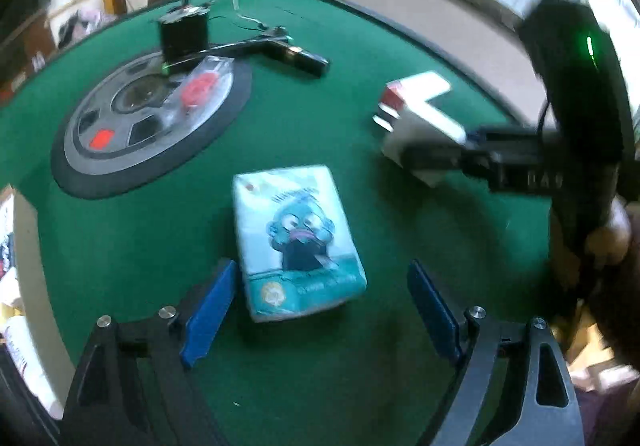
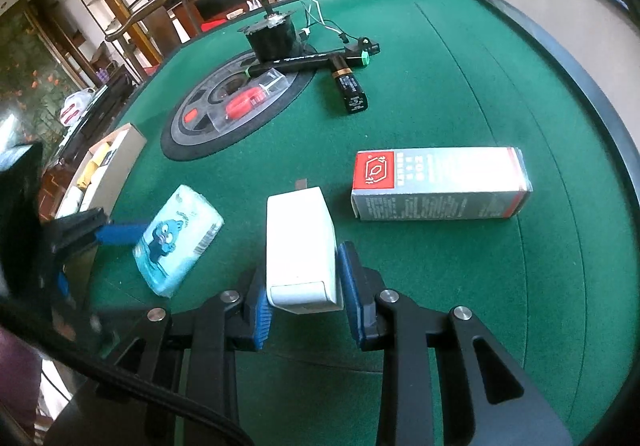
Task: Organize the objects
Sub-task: 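Carry the tissue pack into the box with the left tool while the right tool carries the charger there, then open both tools and move them back over the table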
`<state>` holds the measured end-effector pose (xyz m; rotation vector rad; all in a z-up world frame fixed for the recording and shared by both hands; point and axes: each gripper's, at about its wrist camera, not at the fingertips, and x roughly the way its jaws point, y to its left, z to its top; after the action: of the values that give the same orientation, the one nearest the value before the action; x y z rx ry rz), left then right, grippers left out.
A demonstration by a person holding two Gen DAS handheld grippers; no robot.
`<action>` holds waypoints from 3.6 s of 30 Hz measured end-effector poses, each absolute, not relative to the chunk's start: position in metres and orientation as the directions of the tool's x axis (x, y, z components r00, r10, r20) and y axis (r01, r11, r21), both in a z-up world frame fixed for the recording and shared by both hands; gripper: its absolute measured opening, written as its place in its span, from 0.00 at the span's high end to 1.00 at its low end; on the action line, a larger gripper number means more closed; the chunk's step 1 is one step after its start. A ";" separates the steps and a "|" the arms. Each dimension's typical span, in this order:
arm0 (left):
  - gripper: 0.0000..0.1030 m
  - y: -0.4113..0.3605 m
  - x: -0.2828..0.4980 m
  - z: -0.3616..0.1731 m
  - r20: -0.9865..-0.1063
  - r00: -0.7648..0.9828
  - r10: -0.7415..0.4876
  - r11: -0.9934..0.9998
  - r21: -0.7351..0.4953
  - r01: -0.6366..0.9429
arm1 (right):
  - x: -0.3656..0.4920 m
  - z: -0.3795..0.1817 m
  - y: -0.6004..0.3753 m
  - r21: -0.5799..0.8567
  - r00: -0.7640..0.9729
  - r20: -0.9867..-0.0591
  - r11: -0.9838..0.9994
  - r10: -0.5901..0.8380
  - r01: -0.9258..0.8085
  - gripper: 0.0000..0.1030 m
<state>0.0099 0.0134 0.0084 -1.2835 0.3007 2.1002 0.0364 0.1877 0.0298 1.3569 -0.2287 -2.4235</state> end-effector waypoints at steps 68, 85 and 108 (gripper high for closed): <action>0.62 -0.282 0.108 0.013 -0.745 -0.667 0.010 -0.982 -0.135 0.136 | 0.073 0.103 -0.024 0.487 -0.261 -0.695 -0.705 -0.670 0.515 0.81; 0.58 -0.291 0.117 0.012 -0.746 -0.661 0.079 -0.980 -0.181 0.088 | 0.024 0.073 -0.203 0.396 -0.148 -0.794 -0.686 -0.590 0.611 0.80; 0.28 -0.318 0.141 0.033 -0.629 -0.737 0.248 -0.910 -0.413 0.046 | 0.023 0.100 -0.204 0.244 -0.311 -0.790 -0.737 -0.528 0.631 0.48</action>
<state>0.1415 -0.3180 0.0334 -1.0874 -0.6233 2.7592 0.0232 -0.2045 0.0998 1.1986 0.1422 -2.0838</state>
